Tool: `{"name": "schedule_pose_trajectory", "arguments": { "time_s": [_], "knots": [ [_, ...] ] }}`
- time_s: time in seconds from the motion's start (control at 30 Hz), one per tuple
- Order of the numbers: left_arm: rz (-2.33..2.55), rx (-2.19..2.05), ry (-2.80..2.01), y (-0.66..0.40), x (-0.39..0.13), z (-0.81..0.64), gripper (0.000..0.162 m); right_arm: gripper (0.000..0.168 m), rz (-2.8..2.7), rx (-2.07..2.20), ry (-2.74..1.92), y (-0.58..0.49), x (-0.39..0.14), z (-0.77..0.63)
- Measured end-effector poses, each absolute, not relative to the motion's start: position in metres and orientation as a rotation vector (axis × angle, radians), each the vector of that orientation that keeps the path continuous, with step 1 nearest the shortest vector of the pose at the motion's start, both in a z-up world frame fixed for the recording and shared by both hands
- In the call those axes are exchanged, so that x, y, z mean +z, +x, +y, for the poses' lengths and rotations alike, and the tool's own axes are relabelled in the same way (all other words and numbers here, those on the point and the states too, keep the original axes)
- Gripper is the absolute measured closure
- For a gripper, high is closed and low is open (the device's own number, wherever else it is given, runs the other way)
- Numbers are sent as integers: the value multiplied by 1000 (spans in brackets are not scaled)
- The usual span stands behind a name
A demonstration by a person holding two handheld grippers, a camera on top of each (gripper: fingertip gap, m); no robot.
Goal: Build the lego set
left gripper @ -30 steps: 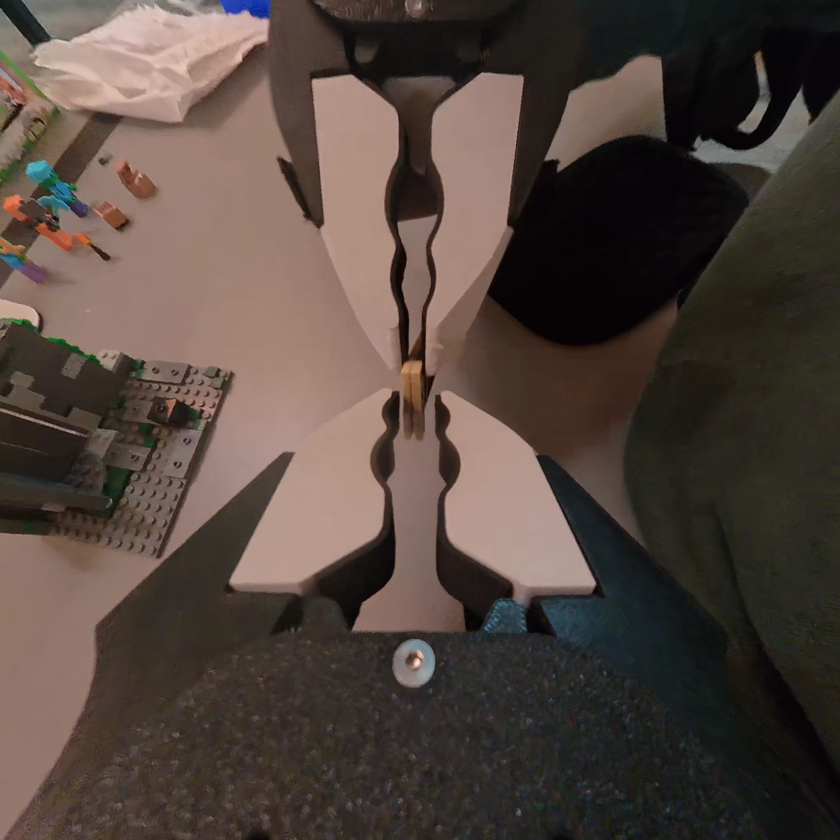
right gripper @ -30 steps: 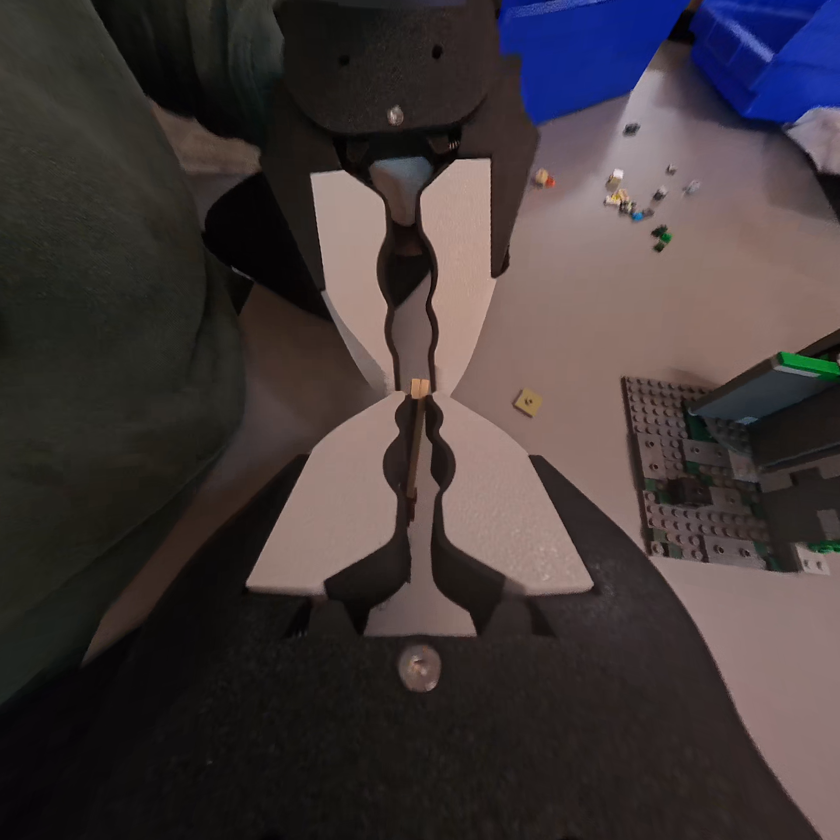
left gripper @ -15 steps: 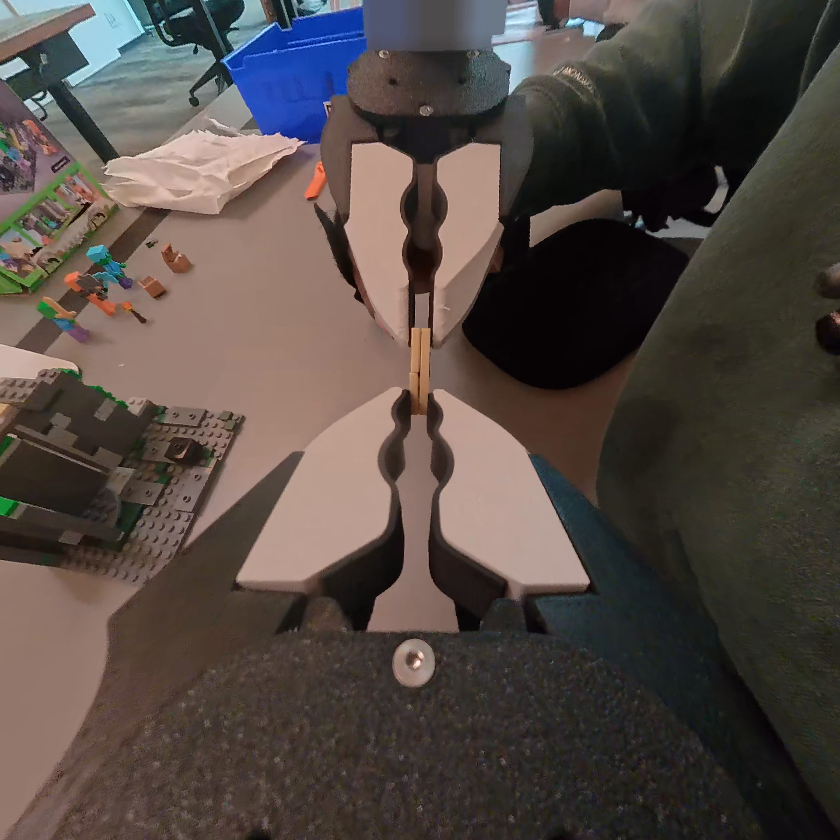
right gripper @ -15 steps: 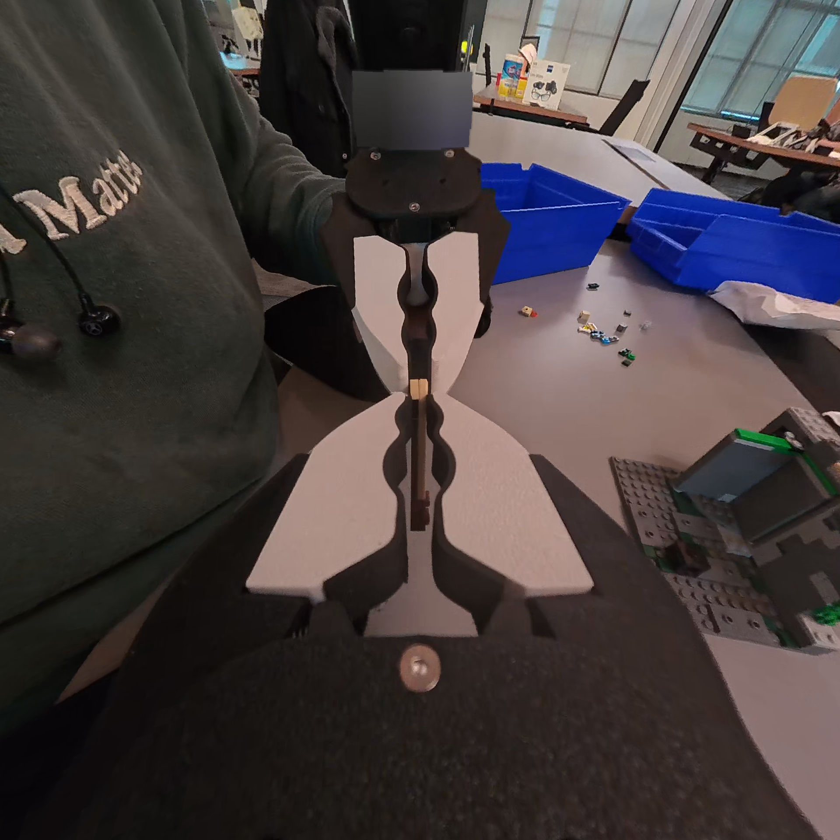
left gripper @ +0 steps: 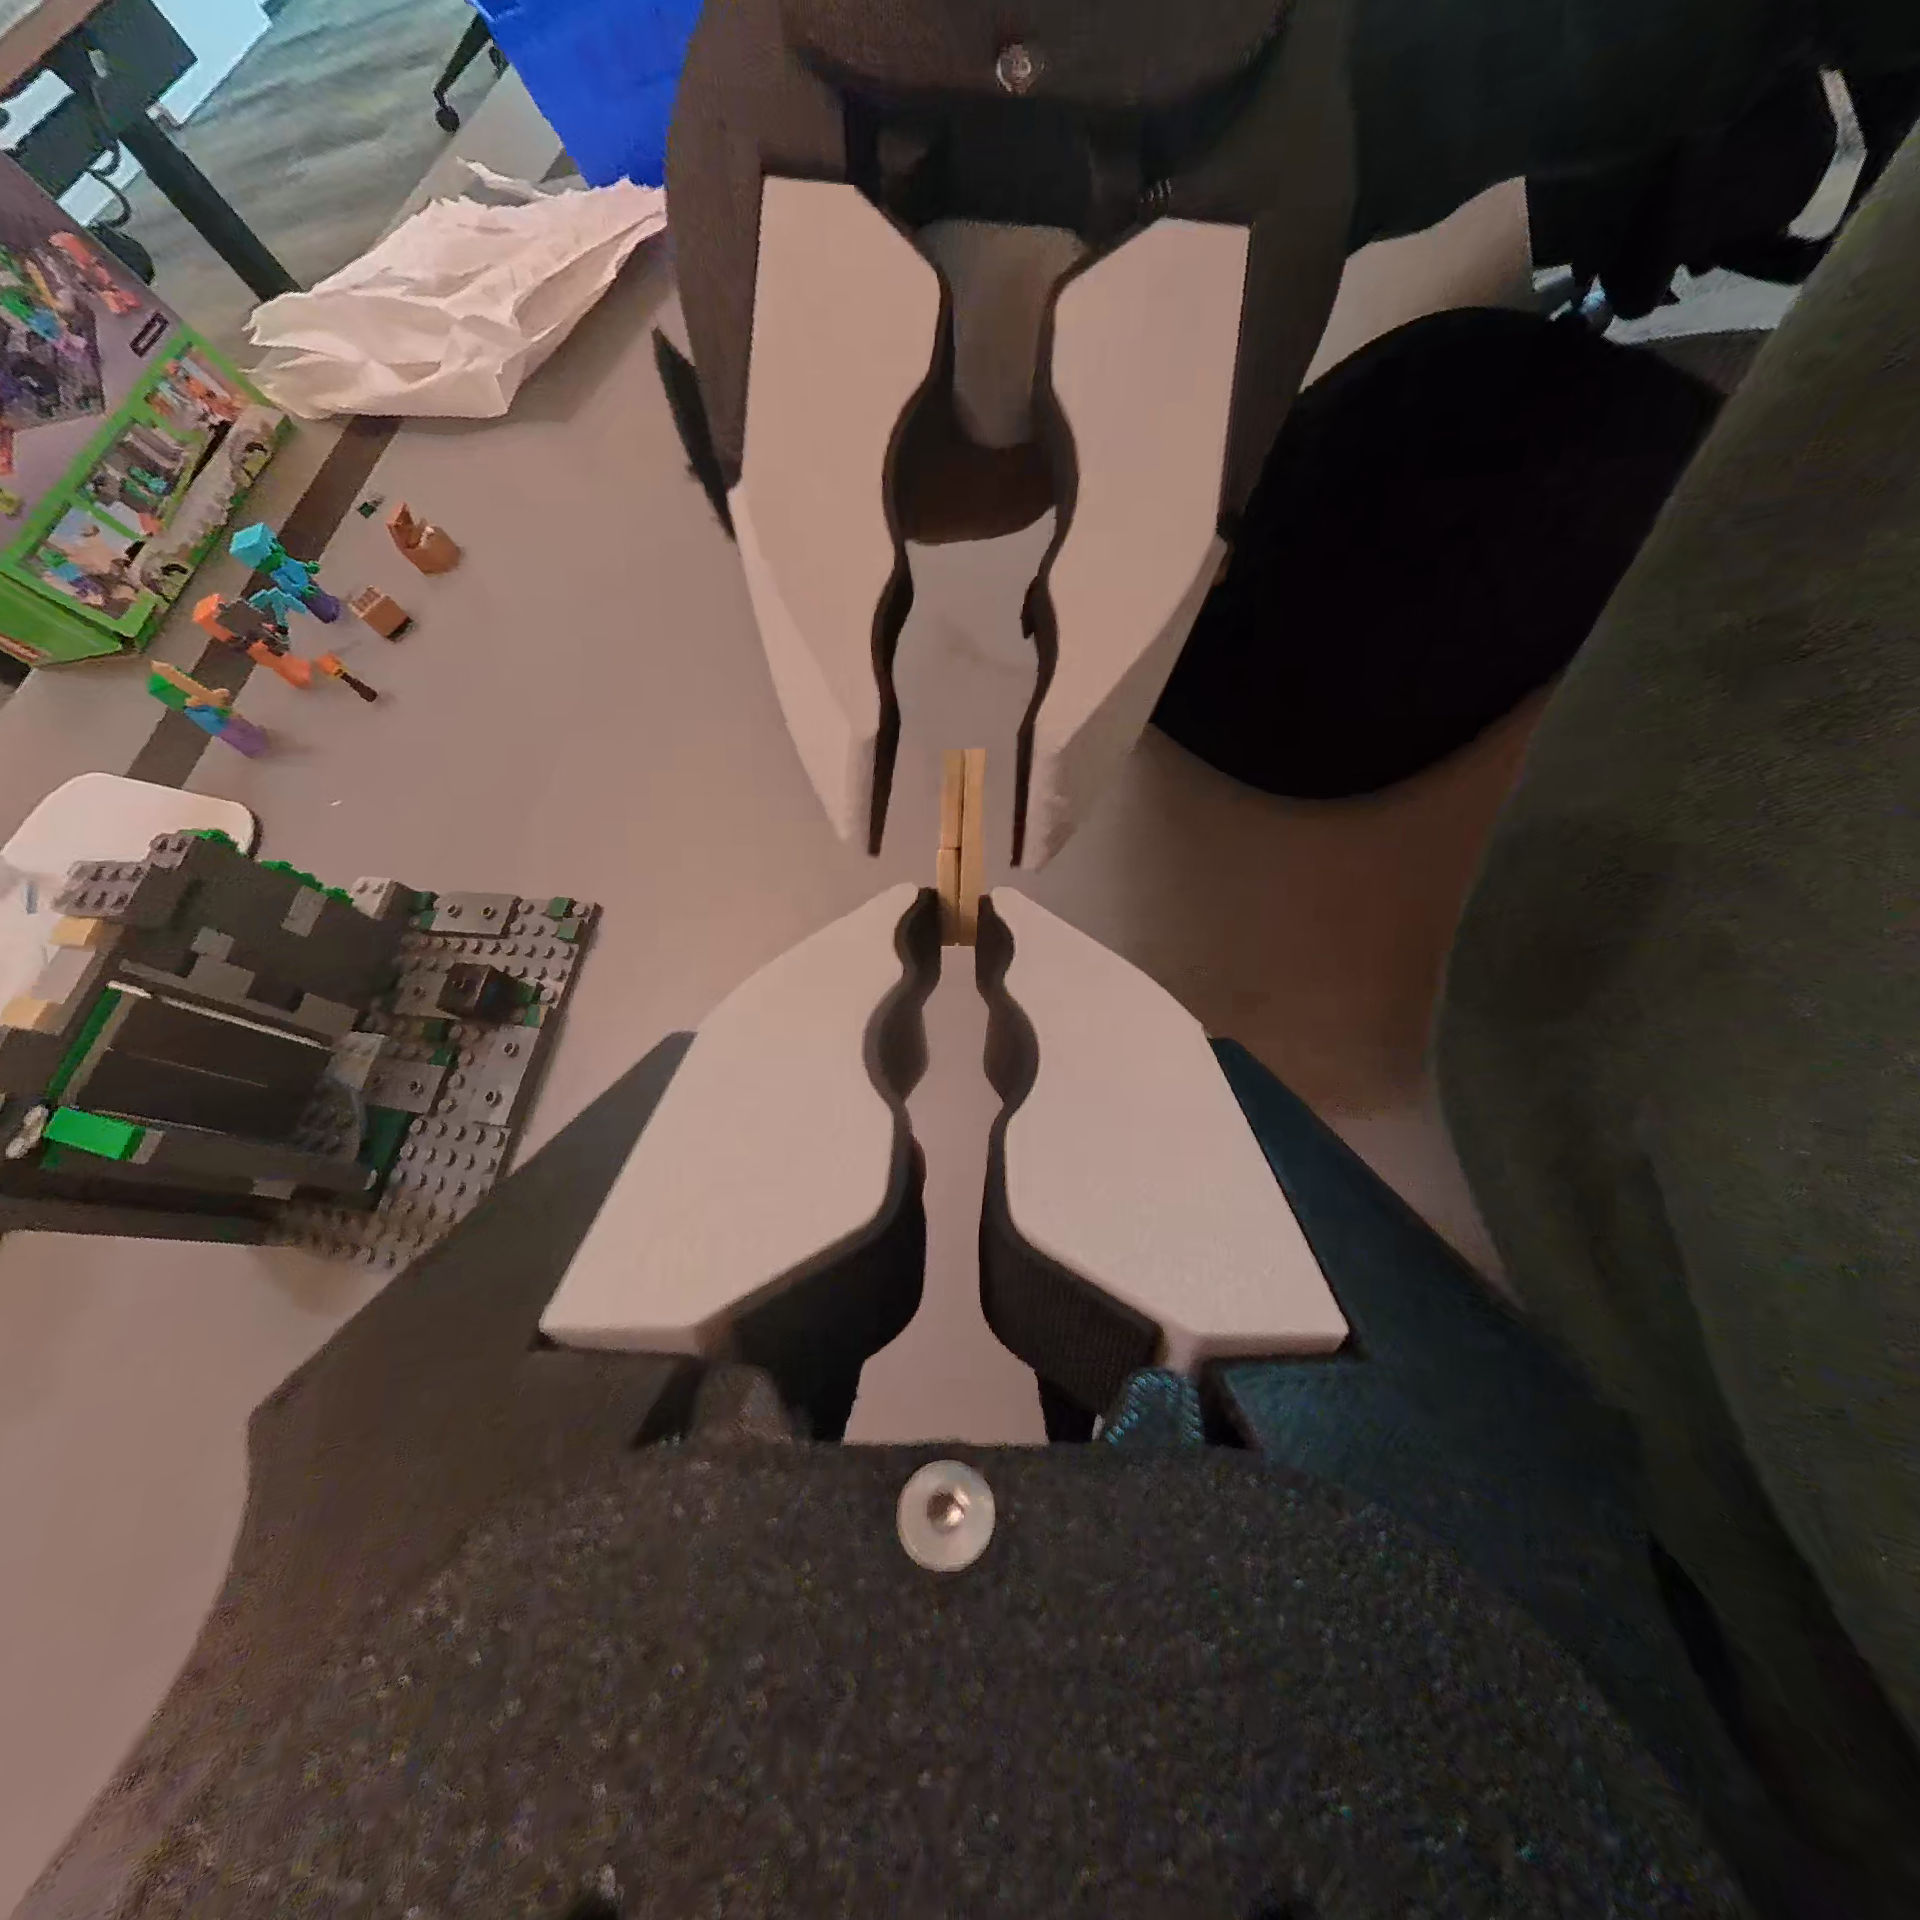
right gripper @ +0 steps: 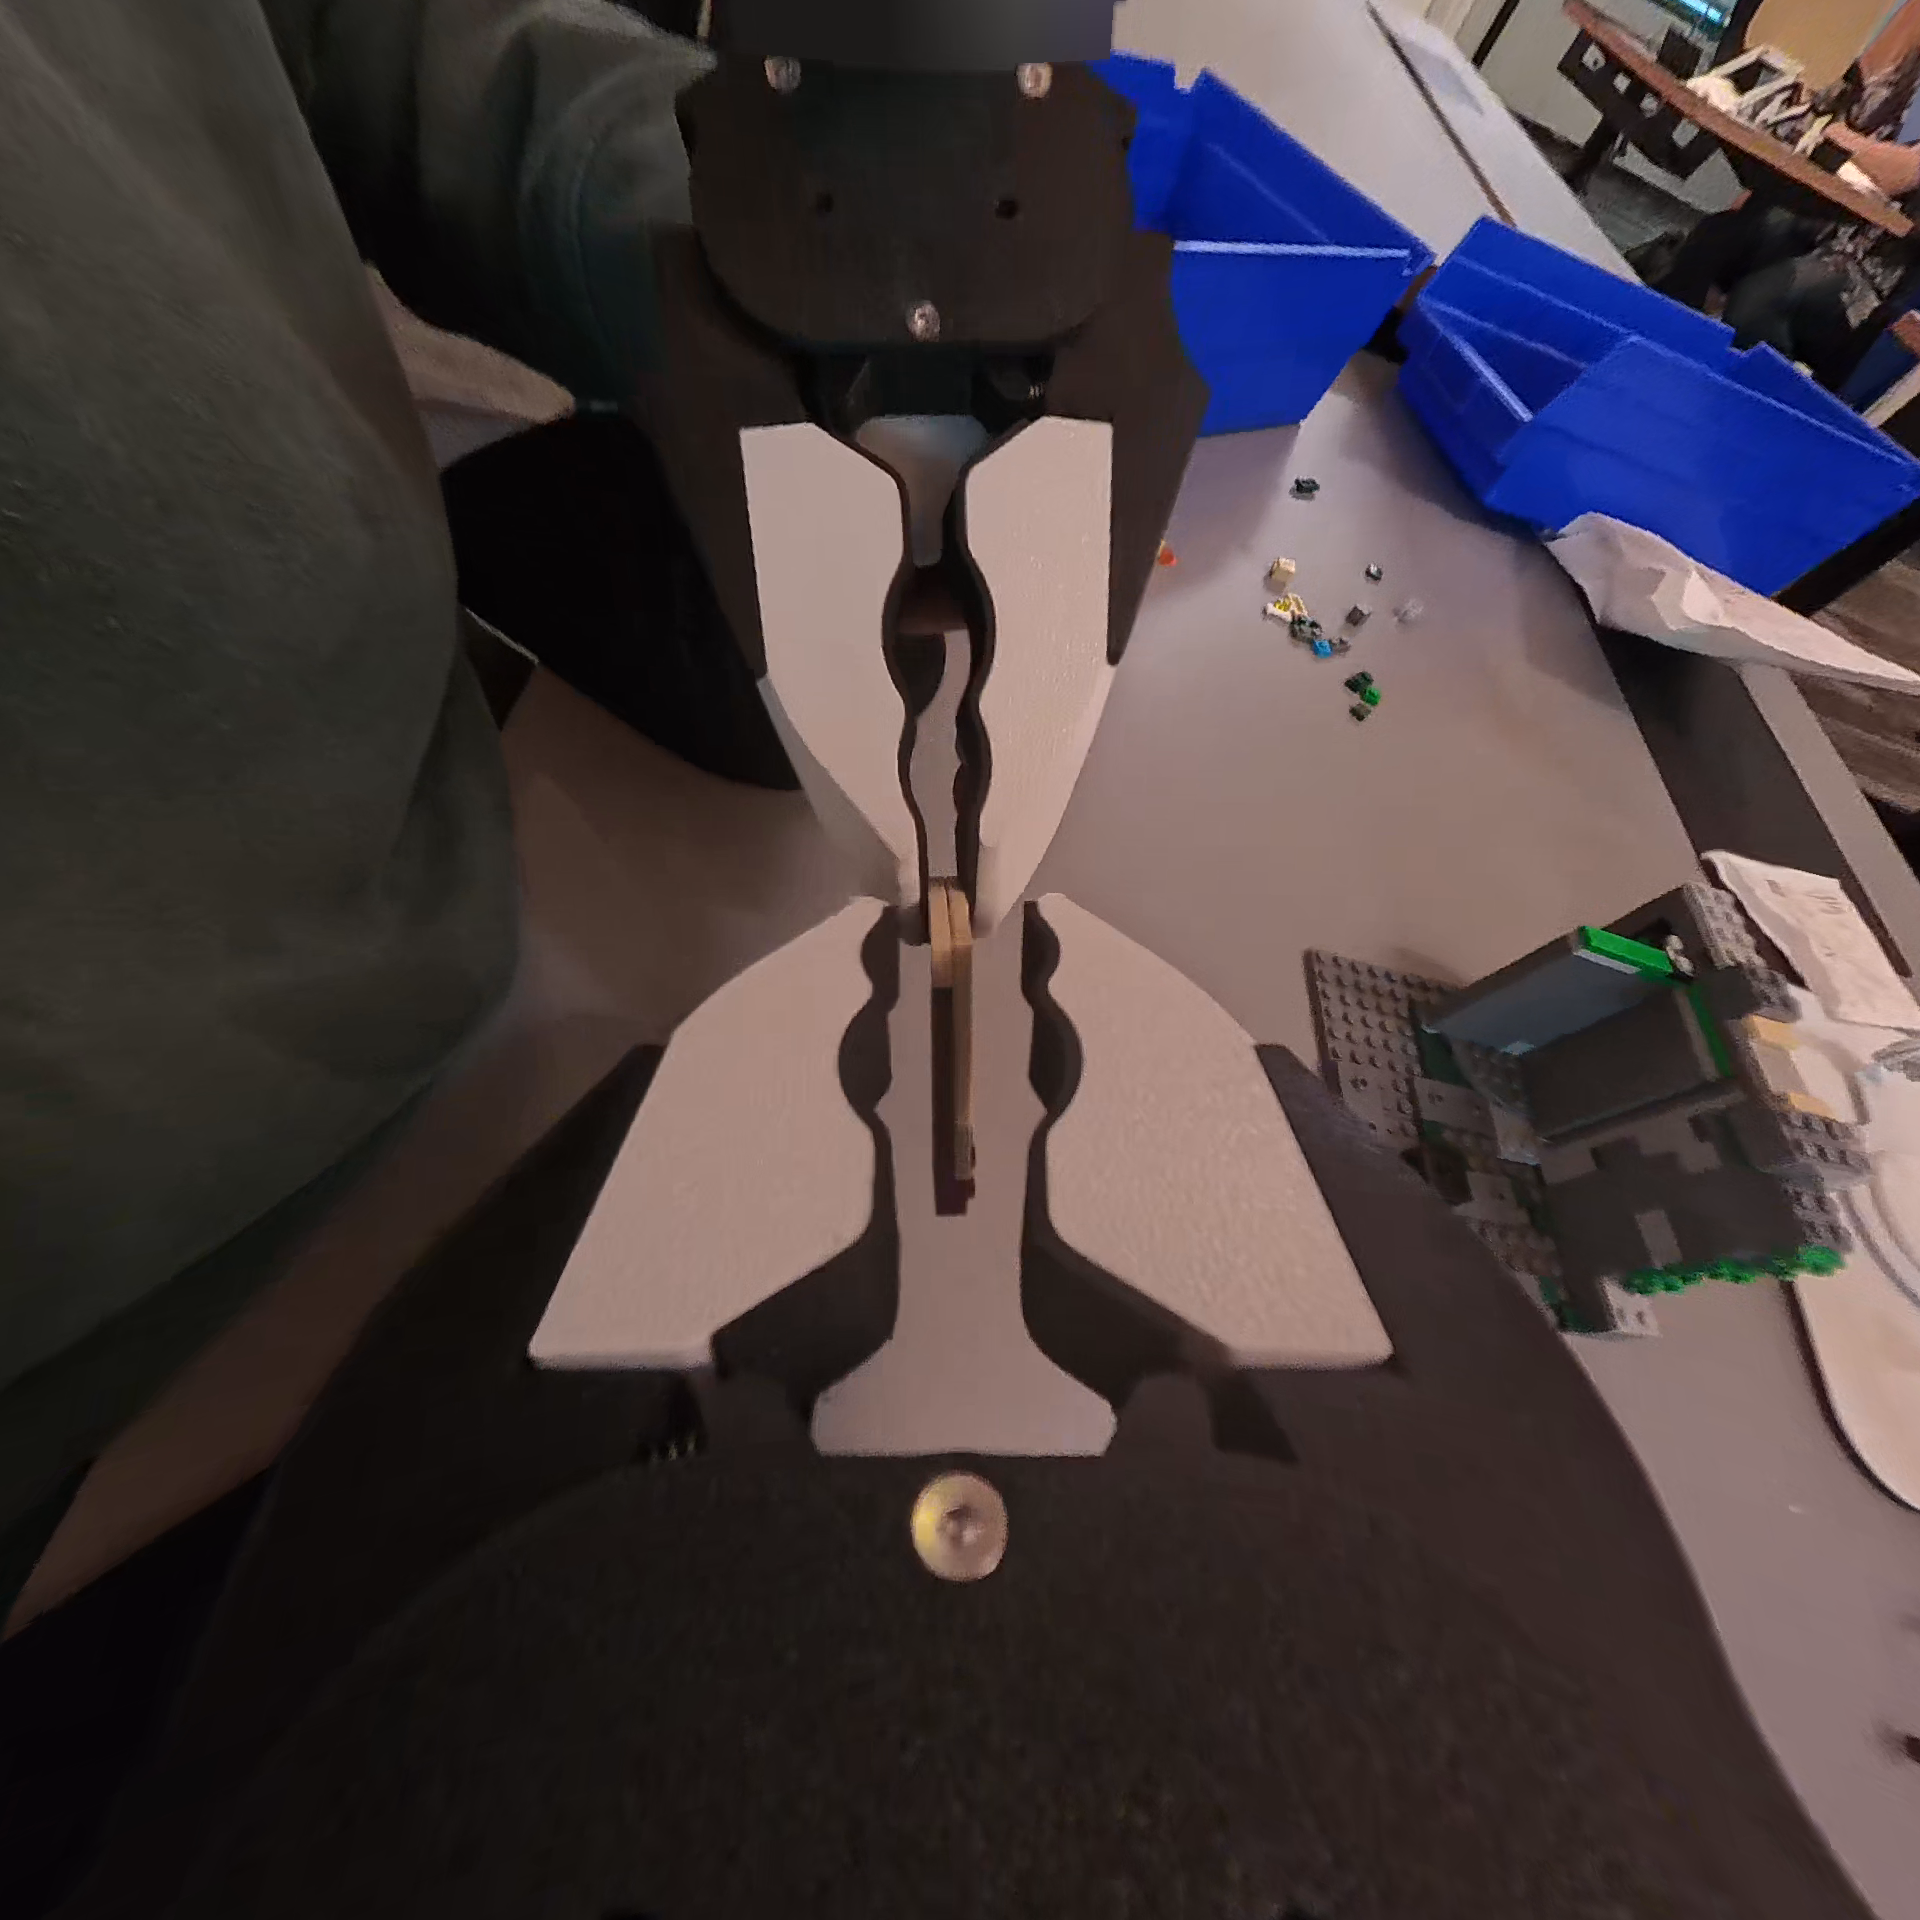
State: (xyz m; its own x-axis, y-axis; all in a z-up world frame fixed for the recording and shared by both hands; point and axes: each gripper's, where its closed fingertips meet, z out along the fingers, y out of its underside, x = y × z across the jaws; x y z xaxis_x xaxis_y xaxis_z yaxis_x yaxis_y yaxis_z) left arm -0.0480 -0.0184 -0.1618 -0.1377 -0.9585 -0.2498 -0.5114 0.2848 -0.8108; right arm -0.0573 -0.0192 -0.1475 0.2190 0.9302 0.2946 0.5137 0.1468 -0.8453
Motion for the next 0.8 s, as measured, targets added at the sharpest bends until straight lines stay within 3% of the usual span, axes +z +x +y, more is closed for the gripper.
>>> {"name": "schedule_pose_trajectory", "arguments": {
  "time_s": [0.1, 0.8],
  "knots": [
    [1806, -663, -1313, -48, -164, -18, 155, 161, -1463, 524, -1504, -60, -152, -21],
    [1845, -674, -1347, -53, -179, -30, 155, 162, -1449, 598, -1512, -63, -168, -30]
  ]
}}
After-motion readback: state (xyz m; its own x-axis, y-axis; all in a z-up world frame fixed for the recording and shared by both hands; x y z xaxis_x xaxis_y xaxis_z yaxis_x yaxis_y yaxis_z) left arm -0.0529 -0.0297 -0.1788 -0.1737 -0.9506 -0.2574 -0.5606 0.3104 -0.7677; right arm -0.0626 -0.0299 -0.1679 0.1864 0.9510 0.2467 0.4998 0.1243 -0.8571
